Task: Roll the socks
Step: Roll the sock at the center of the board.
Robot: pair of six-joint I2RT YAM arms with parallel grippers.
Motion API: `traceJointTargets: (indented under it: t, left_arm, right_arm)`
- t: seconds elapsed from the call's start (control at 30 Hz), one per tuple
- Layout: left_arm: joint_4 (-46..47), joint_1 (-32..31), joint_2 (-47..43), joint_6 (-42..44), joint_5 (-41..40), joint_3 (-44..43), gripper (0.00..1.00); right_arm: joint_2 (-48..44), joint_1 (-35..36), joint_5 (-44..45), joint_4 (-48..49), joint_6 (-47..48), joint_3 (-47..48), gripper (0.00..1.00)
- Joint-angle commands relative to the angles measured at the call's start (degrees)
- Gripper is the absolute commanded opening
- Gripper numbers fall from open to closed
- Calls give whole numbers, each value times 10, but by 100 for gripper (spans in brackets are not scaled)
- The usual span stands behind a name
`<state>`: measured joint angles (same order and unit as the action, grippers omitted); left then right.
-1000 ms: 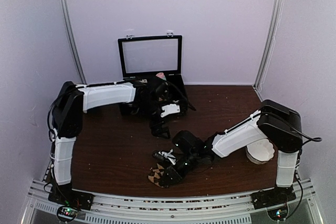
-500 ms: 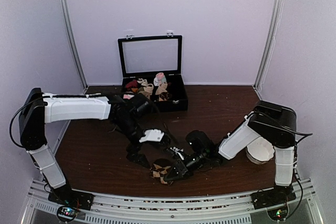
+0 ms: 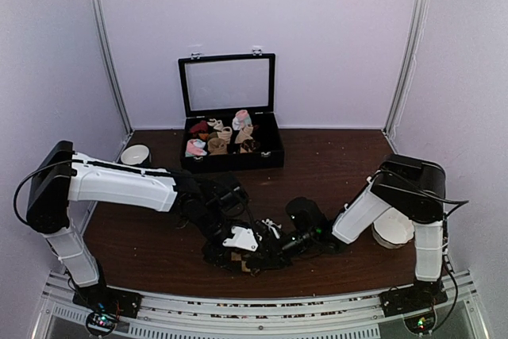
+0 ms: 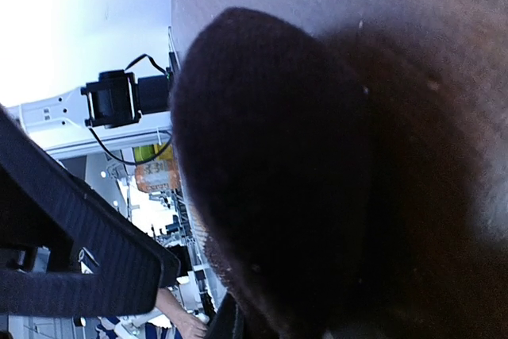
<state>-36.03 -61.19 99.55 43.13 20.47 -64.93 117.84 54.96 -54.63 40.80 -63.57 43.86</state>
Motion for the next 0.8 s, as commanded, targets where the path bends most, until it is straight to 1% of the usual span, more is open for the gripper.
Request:
traceJointTargets:
  t: [0.0,0.03,0.07,0.13,0.17,0.3,0.47,0.5,0.6,0.67,0.7,0.77]
  left_arm:
    - [48,-1,16,-14,-30,0,57]
    - [46,-1,23,-13,-31,-1,46]
    - [44,-1,29,-10,-32,-3,40]
    - [40,-1,39,-7,-40,-3,23]
    - [36,-1,44,-5,-43,-4,20]
    - [16,-1,53,6,-46,-6,20]
    - [5,-1,64,12,-54,-9,26]
    - [2,-1,67,15,-55,-9,27]
    - [-9,-1,76,20,-58,-9,38]
    - [-26,-1,80,23,-56,-13,41]
    - [-33,-1,80,26,-55,-14,41]
    - [-41,-1,80,29,-56,-13,36]
  right_arm:
    - [60,-1,81,-47,-38,-27,0]
    - [60,1,80,-38,-43,-27,0]
    - [60,3,80,-36,-44,-25,0]
    - [60,3,83,-34,-46,-27,0]
    - [61,4,84,-29,-48,-27,0]
    - [68,4,84,3,-64,-36,0]
    - [73,4,86,23,-74,-44,0]
    - [72,4,87,25,-74,-46,0]
    - [65,4,95,9,-60,-49,0]
    - [60,4,103,-17,-44,-48,0]
    - [58,4,105,-27,-37,-47,0]
    - [59,4,106,-33,-33,-46,0]
